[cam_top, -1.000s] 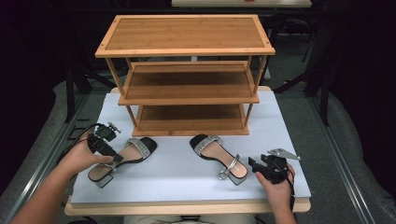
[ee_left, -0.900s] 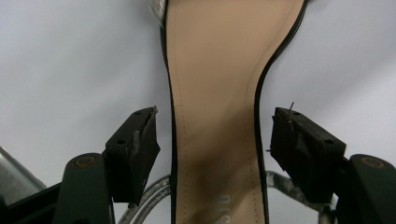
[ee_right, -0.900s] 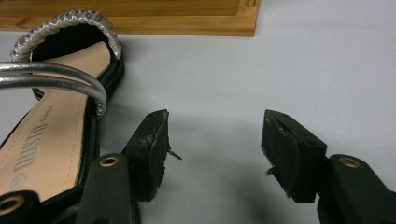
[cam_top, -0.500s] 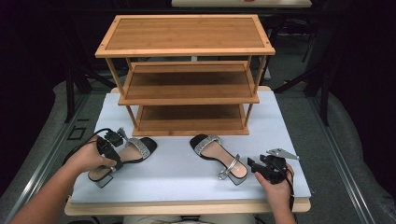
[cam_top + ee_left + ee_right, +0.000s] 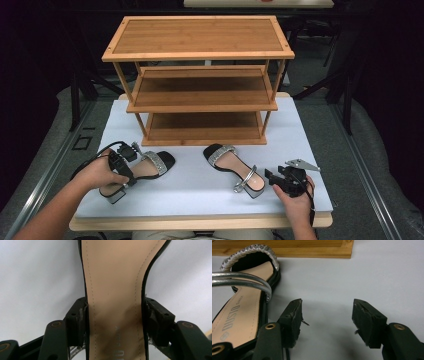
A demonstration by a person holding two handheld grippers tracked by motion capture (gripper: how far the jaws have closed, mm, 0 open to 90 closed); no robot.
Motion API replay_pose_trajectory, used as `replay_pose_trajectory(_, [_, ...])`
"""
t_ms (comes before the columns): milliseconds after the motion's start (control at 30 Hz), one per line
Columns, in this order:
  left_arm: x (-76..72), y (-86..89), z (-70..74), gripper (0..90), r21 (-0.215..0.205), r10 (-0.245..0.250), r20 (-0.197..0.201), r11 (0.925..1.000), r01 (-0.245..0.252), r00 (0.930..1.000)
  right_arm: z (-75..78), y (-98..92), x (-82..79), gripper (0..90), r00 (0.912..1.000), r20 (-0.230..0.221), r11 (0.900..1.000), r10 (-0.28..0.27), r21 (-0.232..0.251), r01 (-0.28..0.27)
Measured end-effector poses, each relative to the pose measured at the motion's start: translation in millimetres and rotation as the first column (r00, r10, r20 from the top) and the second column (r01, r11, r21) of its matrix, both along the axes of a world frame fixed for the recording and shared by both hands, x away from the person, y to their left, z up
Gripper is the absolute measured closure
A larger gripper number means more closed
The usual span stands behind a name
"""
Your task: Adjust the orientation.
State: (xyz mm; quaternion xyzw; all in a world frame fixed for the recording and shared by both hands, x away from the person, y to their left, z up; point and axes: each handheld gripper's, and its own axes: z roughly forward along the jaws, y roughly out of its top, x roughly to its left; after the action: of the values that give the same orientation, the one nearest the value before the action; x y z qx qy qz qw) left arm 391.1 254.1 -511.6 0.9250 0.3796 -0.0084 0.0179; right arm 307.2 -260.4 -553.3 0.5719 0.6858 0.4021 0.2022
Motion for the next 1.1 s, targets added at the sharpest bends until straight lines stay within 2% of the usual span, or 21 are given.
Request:
replay_pose_trajectory(100, [0.0,-3.6,-1.0,41.9,0.029,0.001,0.000,0.9996,-0.001,1.0000,0.1,-0.4,0.2,40.8,1.0000,0.000,1.000,0.005,0.004,-0.005])
replay_pose_trajectory(333, [-2.2,-6.3,4.5,43.0,0.024,0.029,0.024,0.9993,-0.030,0.9993,-0.3,1.0,0.4,40.8,0.9999,0.007,1.000,-0.008,-0.002,0.008])
replay_pose_trajectory(367, [-1.6,-8.4,12.1,43.0,-0.002,0.034,0.034,0.9994,-0.034,0.9988,-0.1,0.9,0.4,40.8,1.0000,0.002,1.000,-0.006,-0.002,0.006])
replay_pose_trajectory(433, [-0.5,-10.0,16.6,43.0,-0.005,0.029,0.036,0.9996,-0.029,0.9989,-0.1,0.5,0.5,40.8,1.0000,0.001,1.000,0.005,0.004,-0.005])
replay_pose_trajectory(533, [5.1,-18.3,35.1,43.0,-0.061,0.047,0.078,0.9972,-0.043,0.9958,0.3,1.1,0.2,40.8,1.0000,0.003,1.000,-0.001,0.001,0.001])
replay_pose_trajectory(600, [6.6,-20.2,37.8,43.0,-0.073,0.054,0.086,0.9962,-0.048,0.9948,0.5,0.9,0.3,40.8,1.0000,0.004,1.000,0.001,0.005,-0.001])
replay_pose_trajectory(633, [11.7,-26.4,42.2,43.0,-0.093,0.080,0.102,0.9931,-0.071,0.9915,-0.4,1.7,1.0,40.8,0.9997,0.022,1.000,-0.008,0.010,0.008])
replay_pose_trajectory(667, [14.8,-29.9,42.7,43.0,-0.097,0.091,0.107,0.9920,-0.081,0.9901,-0.3,1.8,1.1,40.8,0.9997,0.022,1.000,-0.009,0.009,0.009])
replay_pose_trajectory(733, [22.9,-37.8,40.7,42.9,-0.107,0.122,0.107,0.9882,-0.110,0.9868,0.6,1.5,0.7,40.8,1.0000,0.007,1.000,0.002,0.005,-0.002])
replay_pose_trajectory(833, [31.4,-46.2,36.0,42.9,-0.103,0.140,0.105,0.9863,-0.129,0.9846,0.4,1.4,0.6,40.8,1.0000,0.007,1.000,0.005,0.004,-0.005])
replay_pose_trajectory(867, [35.1,-50.8,32.6,42.9,-0.117,0.160,0.107,0.9822,-0.147,0.9813,0.4,1.4,0.6,40.8,1.0000,0.007,1.000,0.005,0.004,-0.005])
replay_pose_trajectory(900, [42.4,-57.9,27.6,43.0,-0.108,0.171,0.106,0.9813,-0.159,0.9796,-0.4,1.5,1.0,40.8,0.9997,0.024,1.000,-0.005,0.009,0.005])
replay_pose_trajectory(933, [45.8,-60.7,25.1,42.9,-0.098,0.167,0.101,0.9827,-0.157,0.9808,0.6,0.3,0.4,40.8,1.0000,0.008,1.000,0.004,0.008,-0.004])
replay_pose_trajectory(1033, [50.0,-66.1,20.4,42.9,-0.112,0.182,0.100,0.9790,-0.170,0.9782,-0.7,-0.6,1.2,40.8,0.9998,0.019,1.000,0.001,0.016,-0.001])
replay_pose_trajectory(1100, [53.1,-72.0,13.4,42.9,-0.109,0.173,0.098,0.9807,-0.162,0.9800,-0.2,-1.6,1.0,40.8,1.0000,0.005,1.000,0.007,0.011,-0.007])
